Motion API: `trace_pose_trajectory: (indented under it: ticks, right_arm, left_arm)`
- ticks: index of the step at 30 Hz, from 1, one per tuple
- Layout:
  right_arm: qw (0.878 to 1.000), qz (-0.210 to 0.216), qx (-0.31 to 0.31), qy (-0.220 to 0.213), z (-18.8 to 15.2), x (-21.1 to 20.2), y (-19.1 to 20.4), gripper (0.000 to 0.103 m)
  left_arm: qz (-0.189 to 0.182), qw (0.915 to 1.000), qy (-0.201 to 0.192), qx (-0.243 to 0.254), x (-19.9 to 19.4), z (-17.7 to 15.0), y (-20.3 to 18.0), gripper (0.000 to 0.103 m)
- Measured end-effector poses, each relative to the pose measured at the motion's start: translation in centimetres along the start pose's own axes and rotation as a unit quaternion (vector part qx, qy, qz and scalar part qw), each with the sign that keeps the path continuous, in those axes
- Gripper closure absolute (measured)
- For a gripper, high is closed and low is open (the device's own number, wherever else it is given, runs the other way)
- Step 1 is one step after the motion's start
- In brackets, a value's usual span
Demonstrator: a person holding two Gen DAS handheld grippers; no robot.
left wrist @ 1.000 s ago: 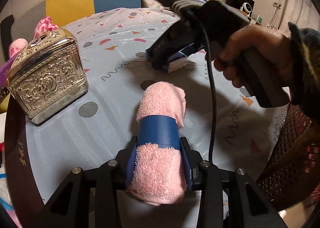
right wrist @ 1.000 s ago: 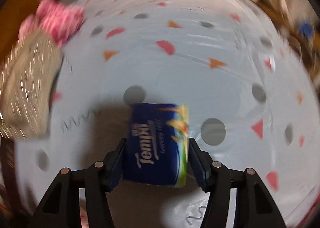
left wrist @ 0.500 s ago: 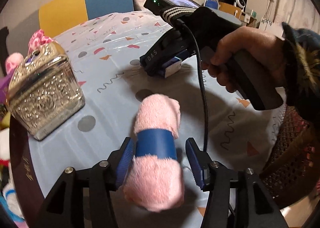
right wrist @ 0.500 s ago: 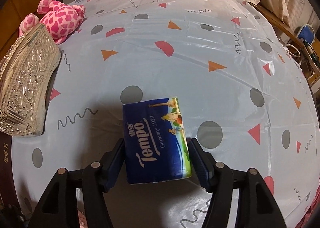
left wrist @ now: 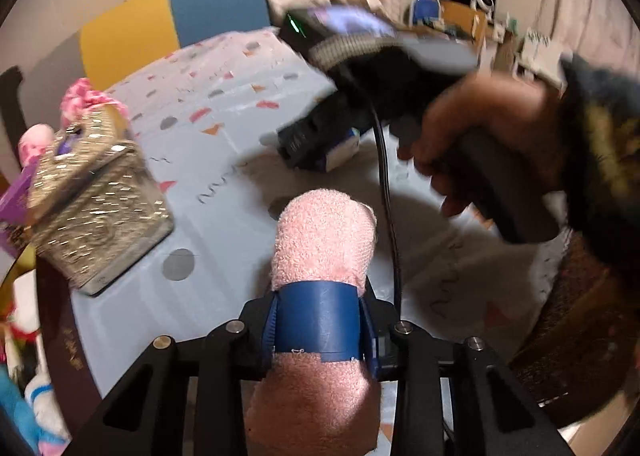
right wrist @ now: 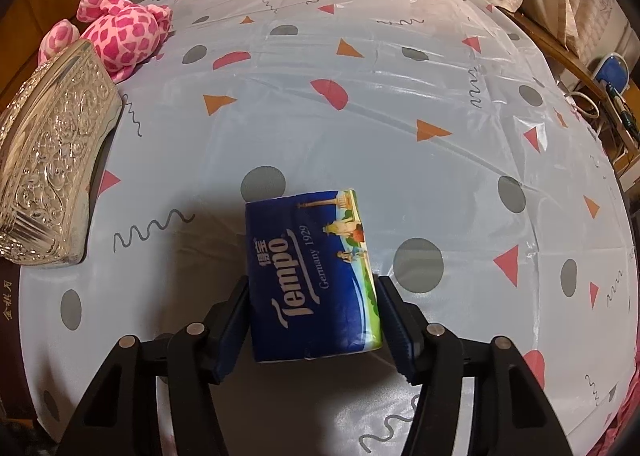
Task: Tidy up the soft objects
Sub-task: 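Lift the towel roll with the left gripper while the right gripper lifts the tissue pack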
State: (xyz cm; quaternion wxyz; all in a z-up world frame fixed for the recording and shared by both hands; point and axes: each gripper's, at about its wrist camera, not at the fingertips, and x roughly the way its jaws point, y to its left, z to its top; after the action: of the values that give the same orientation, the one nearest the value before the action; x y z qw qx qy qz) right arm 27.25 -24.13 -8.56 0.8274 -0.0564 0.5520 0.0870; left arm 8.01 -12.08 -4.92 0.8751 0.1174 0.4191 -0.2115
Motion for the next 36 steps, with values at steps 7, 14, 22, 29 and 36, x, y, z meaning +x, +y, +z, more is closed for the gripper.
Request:
trace_pose_trajectory:
  ticks: [7, 14, 22, 29, 36]
  right_arm:
    - [1.0, -0.012, -0.012, -0.012, -0.2, -0.1, 0.5, 0.042]
    - [0.999, -0.022, -0.023, -0.016, -0.2, -0.1, 0.9, 0.045]
    - [0.998, -0.036, -0.048, -0.036, -0.6, -0.2, 1.6, 0.047]
    - [0.996, -0.045, -0.059, -0.045, -0.8, -0.2, 1.9, 0.047]
    - [0.996, -0.049, -0.058, -0.045, -0.9, -0.2, 2.0, 0.048]
  left_arm:
    - [0.021, 0.9981, -0.034, -0.046, -4.2, 0.0, 2.3, 0.068]
    - [0.048, 0.995, -0.051, -0.071, -6.5, -0.7, 3.9, 0.068]
    - [0.063, 0.9905, -0.067, -0.103, -8.2, -1.3, 5.9, 0.068]
    - [0.071, 0.986, -0.073, -0.132, -9.4, -2.2, 8.1, 0.068]
    - [0.078, 0.9808, -0.078, -0.161, -10.3, -3.3, 10.5, 0.068]
